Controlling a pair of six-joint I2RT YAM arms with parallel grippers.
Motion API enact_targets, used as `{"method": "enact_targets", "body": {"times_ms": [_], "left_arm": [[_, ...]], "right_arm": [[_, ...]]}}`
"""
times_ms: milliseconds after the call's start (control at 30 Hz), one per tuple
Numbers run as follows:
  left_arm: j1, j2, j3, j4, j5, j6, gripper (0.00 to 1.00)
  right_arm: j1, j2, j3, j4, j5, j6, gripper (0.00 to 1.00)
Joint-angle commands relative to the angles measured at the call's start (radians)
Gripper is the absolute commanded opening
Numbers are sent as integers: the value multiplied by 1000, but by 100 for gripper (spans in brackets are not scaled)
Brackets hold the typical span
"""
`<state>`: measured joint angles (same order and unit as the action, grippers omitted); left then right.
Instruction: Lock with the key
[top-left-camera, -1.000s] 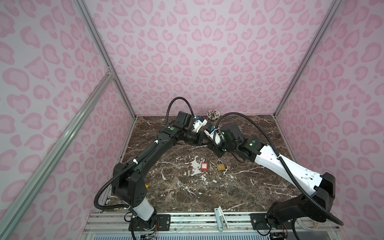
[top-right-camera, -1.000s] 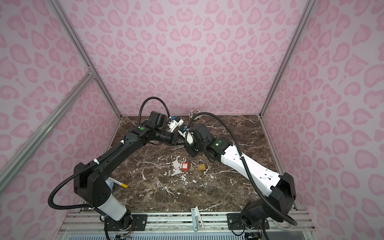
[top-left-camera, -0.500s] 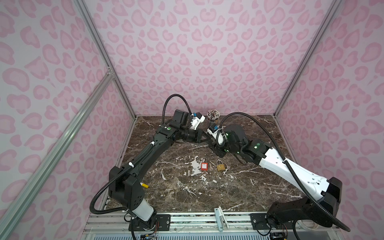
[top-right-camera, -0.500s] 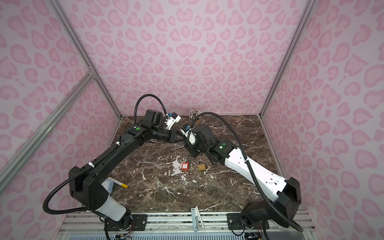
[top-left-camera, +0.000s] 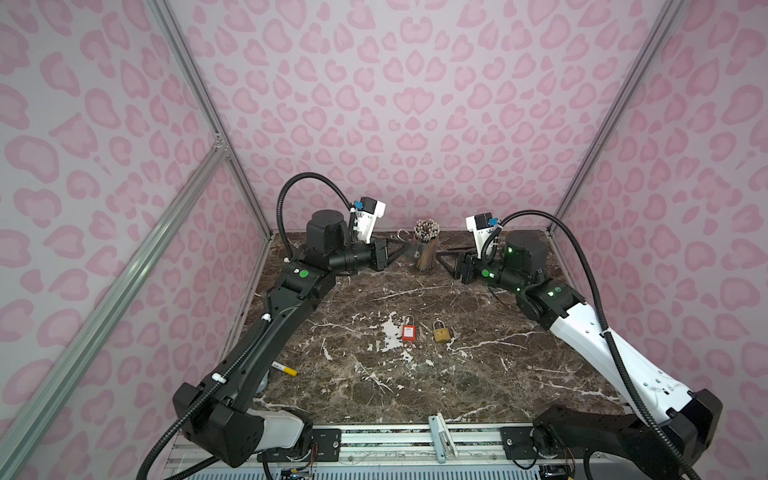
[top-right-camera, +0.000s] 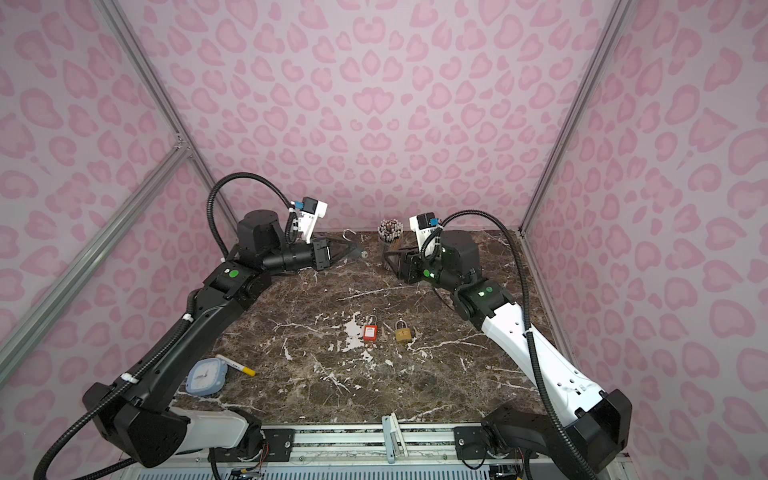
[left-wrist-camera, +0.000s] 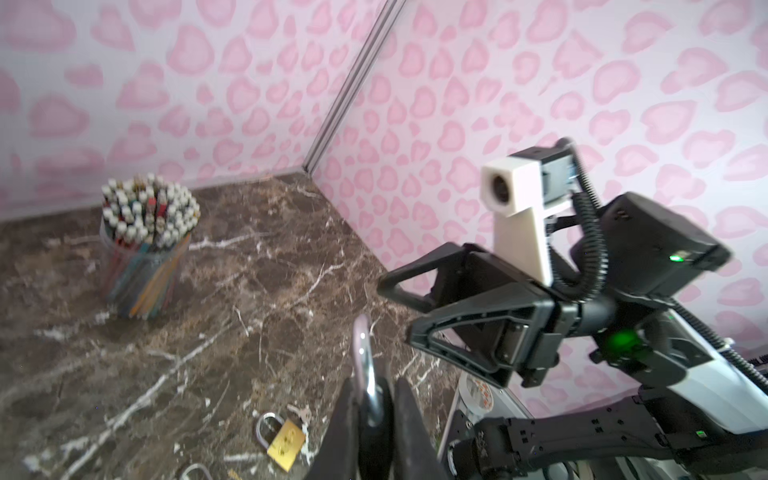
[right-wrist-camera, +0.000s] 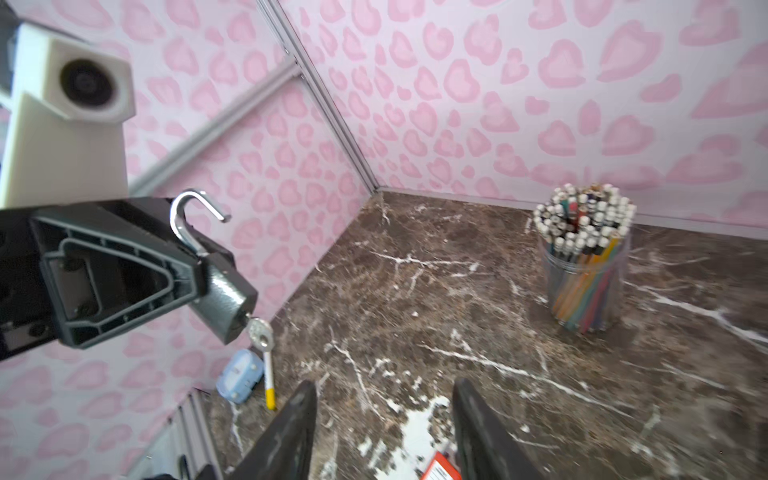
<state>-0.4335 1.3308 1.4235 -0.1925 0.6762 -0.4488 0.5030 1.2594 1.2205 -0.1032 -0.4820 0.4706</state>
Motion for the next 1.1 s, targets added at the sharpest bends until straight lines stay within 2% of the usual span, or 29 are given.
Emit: {"method": "enact_targets", "body": {"times_ms": [0, 200, 300, 433, 533, 867, 1067], "left_arm": [[11, -34, -1, 194, -54, -57, 4], [49, -21, 23, 340, 33, -207, 4], [61, -6, 31, 438, 98, -290, 4], [63, -5, 27, 530, 130, -364, 4], [64, -1, 38, 552, 146, -392, 4], [72, 13, 21, 602, 184, -445, 4], [79, 12, -2, 636, 186, -470, 4]], "right_arm": [[-12, 32, 10, 283, -134, 226, 54], [30, 114, 120, 374, -177, 291, 54], [43, 140, 145, 456, -183, 364, 54], [70, 182, 214, 465, -206, 400, 54], [84, 205, 234, 505, -213, 431, 52], [111, 251, 257, 599, -234, 499, 35], [112, 248, 256, 620, -240, 517, 33]]}}
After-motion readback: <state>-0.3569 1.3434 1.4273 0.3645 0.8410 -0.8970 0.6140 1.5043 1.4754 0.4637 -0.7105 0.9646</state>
